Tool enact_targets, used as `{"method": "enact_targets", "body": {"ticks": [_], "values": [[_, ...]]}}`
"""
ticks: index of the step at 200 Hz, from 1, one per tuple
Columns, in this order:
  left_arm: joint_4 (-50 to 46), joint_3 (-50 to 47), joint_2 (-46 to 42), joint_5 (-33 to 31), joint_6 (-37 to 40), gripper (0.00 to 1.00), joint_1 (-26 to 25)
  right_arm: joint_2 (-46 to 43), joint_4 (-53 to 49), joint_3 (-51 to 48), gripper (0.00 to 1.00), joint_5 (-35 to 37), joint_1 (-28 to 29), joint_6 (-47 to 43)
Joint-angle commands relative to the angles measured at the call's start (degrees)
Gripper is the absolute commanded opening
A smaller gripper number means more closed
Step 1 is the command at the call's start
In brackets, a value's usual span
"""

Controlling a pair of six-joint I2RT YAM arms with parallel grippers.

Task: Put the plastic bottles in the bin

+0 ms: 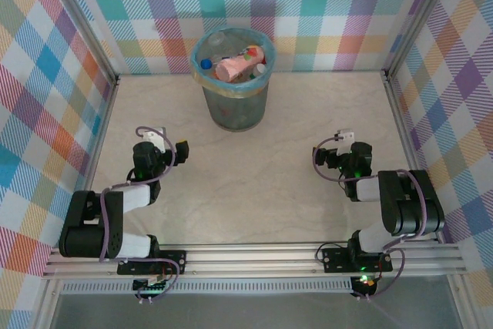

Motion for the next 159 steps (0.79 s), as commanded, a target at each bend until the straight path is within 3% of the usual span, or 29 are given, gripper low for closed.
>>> {"method": "enact_targets", "body": {"ticks": [1, 35, 48, 67, 159], "values": [[5.05, 0.78, 3.25, 0.83, 1.39, 1.00, -0.50, 0.06, 6.29, 0.31, 1.00, -1.89, -0.50, -0.29], [9.87, 1.67, 10.16, 2.15, 2.60, 1.00, -0.91, 0.40, 5.29, 1.19, 1.00, 5.97, -0.71, 3.33], [4.69, 3.78, 9.68, 0.26, 2.03, 1.00, -1.10, 0.30, -0.10, 3.90, 1.00, 11.74, -0.83, 5.80], [4.24, 4.43, 10.30, -4.73, 0.19, 1.00, -1.39, 0.29, 0.03, 3.72, 1.00, 11.64, -0.74, 5.55], [3.85, 4.42, 10.06, -5.27, 0.41, 1.00, -1.79, 0.36, 0.54, 3.47, 1.00, 11.64, -0.65, 5.39]]}}
